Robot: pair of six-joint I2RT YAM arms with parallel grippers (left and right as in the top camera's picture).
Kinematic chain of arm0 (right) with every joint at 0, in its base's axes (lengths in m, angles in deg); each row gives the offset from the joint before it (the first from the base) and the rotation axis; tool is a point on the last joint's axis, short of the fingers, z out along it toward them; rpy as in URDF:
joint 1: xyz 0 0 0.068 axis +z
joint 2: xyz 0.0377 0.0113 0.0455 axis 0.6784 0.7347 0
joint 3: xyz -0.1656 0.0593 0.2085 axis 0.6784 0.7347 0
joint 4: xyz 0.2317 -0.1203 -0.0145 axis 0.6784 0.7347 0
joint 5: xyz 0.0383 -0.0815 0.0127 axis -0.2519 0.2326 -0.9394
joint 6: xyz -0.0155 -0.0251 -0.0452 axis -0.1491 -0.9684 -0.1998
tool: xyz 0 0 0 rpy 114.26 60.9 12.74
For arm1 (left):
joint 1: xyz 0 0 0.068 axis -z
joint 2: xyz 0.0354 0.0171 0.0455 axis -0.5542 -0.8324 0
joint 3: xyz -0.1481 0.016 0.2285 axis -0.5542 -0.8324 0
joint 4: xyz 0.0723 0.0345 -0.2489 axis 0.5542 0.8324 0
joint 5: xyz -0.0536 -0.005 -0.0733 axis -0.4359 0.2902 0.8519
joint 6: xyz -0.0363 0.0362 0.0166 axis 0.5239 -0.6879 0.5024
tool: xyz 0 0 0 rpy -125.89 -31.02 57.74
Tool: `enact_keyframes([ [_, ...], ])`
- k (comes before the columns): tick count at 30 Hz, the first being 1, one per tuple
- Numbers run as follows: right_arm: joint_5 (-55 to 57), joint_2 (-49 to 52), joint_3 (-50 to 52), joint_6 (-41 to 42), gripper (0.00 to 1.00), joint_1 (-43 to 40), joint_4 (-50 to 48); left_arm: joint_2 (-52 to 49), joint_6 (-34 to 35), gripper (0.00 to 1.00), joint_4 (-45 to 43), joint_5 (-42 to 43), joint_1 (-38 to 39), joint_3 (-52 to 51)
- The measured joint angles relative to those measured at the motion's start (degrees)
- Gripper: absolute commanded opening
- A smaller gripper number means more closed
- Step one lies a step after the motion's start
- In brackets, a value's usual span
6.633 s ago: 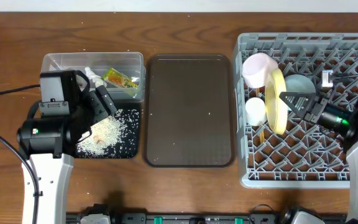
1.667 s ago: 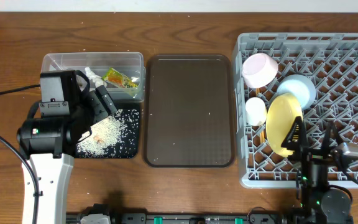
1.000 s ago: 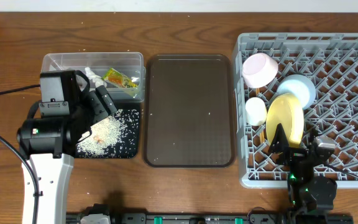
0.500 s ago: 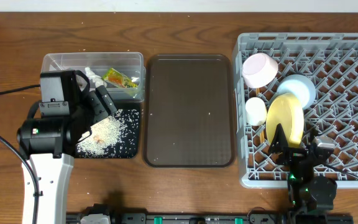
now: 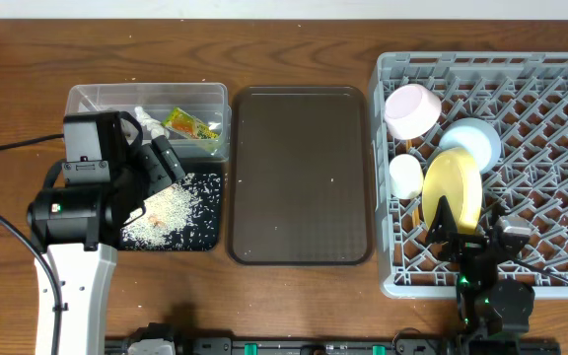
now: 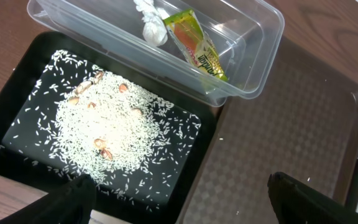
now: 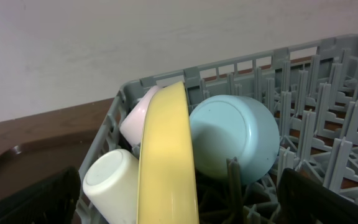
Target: Sort waste into correct bins and load items into the dishwasher rack
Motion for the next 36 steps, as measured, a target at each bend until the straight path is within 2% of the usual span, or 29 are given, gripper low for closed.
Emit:
enact_keyframes([
  [5,-0.02,0.00,0.00,0.00,0.99,0.00,0.02,4.39,0.00,0.91,0.17,0.00,0.00,-1.20],
  [11,-0.02,0.00,0.00,0.00,0.99,0.00,0.02,20.59,0.00,0.91,0.04,0.00,0.02,-6.25],
  [17,-0.02,-0.04,0.00,-0.02,0.99,0.00,-0.02,39.01,0.02,0.91,-3.61,0.00,0.00,-22.51],
  [22,-0.04,-0.04,0.00,-0.04,0.99,0.00,0.02,51.43,0.90,0.91,-15.19,0.07,0.00,-38.58],
  [26,-0.07,-0.07,0.00,-0.02,0.99,0.00,0.07,58.42,1.77,0.91,-32.22,1.86,0.02,-48.89],
  [31,-0.07,-0.04,0.00,-0.02,0.99,0.00,0.04,62.29,2.38,0.91,-54.03,3.91,1.09,-58.42],
  [34,-0.07,-0.04,0.00,-0.02,0.99,0.00,0.04,62.90,2.62,0.91,-61.05,4.35,2.14,-62.51],
  [36,-0.07,-0.04,0.00,-0.02,0.99,0.00,0.04,63.01,2.64,0.91,-62.58,4.42,2.36,-64.63],
])
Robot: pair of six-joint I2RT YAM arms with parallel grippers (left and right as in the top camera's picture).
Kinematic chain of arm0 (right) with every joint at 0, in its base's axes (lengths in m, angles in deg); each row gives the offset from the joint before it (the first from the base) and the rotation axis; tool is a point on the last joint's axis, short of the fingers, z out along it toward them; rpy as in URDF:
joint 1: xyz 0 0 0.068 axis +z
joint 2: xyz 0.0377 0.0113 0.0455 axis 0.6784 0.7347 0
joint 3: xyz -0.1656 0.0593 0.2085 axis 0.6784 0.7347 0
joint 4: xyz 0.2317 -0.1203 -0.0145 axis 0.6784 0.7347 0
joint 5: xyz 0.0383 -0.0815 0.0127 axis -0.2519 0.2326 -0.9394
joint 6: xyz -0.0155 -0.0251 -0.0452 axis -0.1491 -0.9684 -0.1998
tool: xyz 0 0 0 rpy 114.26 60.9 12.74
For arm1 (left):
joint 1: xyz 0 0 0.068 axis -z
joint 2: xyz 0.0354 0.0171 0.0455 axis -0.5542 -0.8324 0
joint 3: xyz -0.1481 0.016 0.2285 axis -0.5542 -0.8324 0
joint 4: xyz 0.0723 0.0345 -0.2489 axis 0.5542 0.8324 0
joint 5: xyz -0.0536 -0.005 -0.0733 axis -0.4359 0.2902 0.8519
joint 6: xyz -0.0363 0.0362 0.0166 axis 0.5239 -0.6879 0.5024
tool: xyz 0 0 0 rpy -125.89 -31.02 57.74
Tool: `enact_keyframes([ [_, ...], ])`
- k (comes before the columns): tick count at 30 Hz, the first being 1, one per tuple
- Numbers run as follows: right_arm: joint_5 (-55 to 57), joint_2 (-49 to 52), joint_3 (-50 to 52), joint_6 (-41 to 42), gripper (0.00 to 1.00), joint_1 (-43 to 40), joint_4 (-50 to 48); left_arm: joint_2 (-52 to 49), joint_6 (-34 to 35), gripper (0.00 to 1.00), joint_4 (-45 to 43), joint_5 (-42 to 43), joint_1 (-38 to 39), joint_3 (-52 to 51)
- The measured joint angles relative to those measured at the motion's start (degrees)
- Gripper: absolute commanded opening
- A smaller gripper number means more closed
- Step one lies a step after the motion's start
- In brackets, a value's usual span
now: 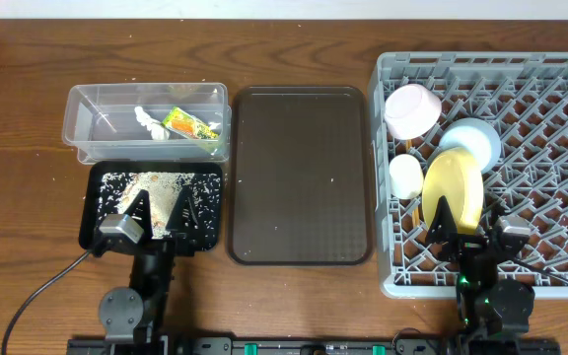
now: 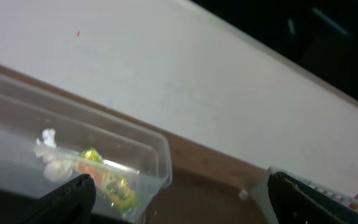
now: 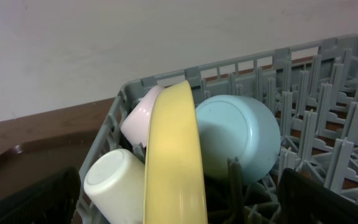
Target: Sort waste into correct bins and load items into the dishwasher rack
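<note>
The grey dishwasher rack (image 1: 481, 61) holds a pink bowl (image 1: 412, 110), a light blue bowl (image 1: 473, 141), a white cup (image 1: 406, 175) and an upright yellow plate (image 1: 454, 187). My right gripper (image 1: 464, 225) stands open just behind the plate (image 3: 176, 162), gripping nothing. The clear bin (image 1: 77, 118) contains a green-and-orange wrapper (image 1: 190, 125) and a crumpled white tissue (image 1: 146, 118). A black tray (image 1: 102, 232) carries spilled rice (image 1: 161, 187) mixed with nuts. My left gripper (image 1: 158, 209) hangs open and empty over that tray's near edge, facing the bin (image 2: 17, 137).
A bare brown serving tray (image 1: 301, 176) lies between the black tray and the rack. Both arm bases sit at the table's front edge. A white wall rises behind the table in the wrist views.
My left arm was stretched over the black tray with its camera looking down on the rice; now it is folded back at the front edge, looking level at the bin. The right arm barely moved.
</note>
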Motion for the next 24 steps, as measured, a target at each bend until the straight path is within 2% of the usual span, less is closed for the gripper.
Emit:
enact_keyframes([
  [6,0.00,0.00,0.00,-0.02,0.99,0.00,0.00,0.00,-1.53,0.91,-0.04,-0.04,0.00,-3.28],
  [13,0.00,0.00,0.00,-0.02,0.99,0.00,0.00,0.63,-9.29,0.91,6.38,-0.15,0.00,-3.82],
  [17,0.00,0.00,0.00,0.00,0.99,0.00,0.00,1.27,-12.33,0.91,8.83,-3.21,0.04,-3.30],
  [24,0.00,0.00,0.00,-0.02,0.99,0.00,0.00,1.29,-13.84,0.91,9.33,-6.47,0.04,-3.15],
])
